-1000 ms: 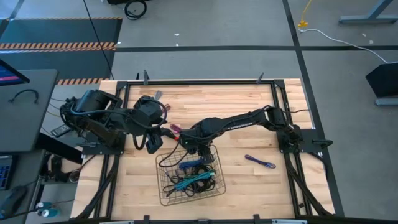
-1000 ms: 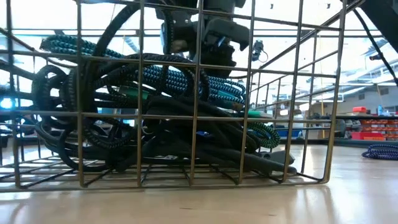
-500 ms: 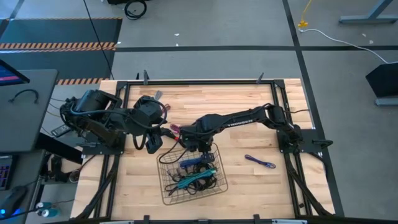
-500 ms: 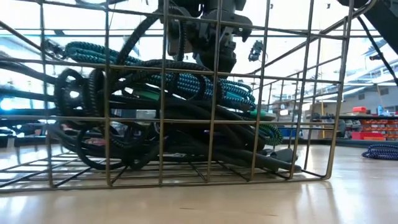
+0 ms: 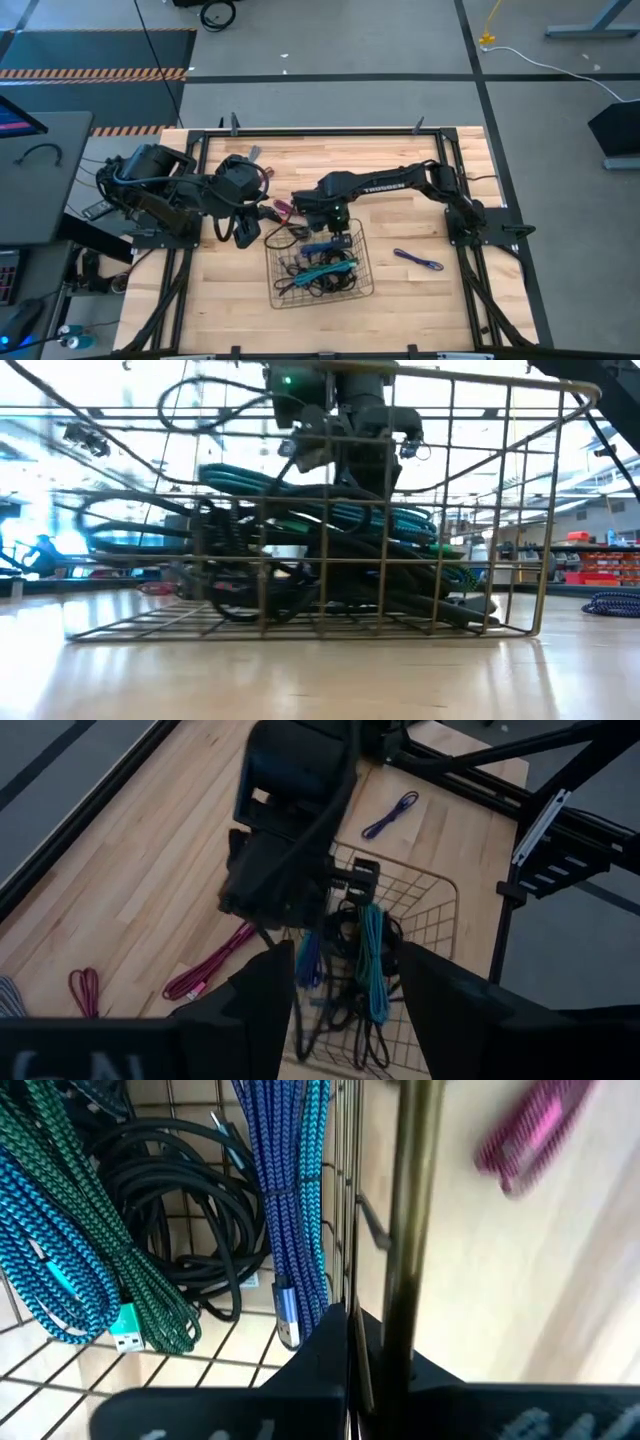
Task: Pick and place USB-C Cables
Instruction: Move the wire basket to the center of the table
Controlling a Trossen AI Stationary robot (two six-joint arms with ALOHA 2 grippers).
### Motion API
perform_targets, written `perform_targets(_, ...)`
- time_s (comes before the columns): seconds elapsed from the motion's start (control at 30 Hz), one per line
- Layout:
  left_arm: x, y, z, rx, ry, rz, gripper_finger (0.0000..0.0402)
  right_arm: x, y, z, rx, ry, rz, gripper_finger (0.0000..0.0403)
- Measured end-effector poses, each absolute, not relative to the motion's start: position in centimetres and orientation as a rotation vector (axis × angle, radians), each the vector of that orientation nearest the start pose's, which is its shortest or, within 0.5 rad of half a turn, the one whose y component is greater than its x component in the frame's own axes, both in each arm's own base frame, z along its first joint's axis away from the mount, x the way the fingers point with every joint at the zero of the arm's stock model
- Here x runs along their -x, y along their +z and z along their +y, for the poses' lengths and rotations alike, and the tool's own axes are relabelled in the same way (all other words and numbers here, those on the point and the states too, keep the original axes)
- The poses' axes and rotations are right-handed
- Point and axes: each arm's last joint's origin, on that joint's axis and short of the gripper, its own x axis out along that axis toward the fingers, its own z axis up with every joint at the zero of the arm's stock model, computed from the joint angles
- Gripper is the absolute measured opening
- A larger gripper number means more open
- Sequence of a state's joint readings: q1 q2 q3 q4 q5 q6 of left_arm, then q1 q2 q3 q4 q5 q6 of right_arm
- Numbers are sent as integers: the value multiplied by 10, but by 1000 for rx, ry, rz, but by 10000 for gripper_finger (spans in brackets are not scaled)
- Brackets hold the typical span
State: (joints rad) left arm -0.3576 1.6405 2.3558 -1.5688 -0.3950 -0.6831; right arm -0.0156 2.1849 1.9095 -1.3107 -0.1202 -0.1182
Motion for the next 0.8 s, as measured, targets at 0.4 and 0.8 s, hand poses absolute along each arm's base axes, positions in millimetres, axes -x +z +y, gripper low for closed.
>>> perform_targets(0.4,-234,502,-76,332,300,738,188,-409,226,-41,-14,95,1634,2)
perform_targets(0.8,-234,502,-76,318,294,740,188,-393,205,-54,-105,99,1684,2)
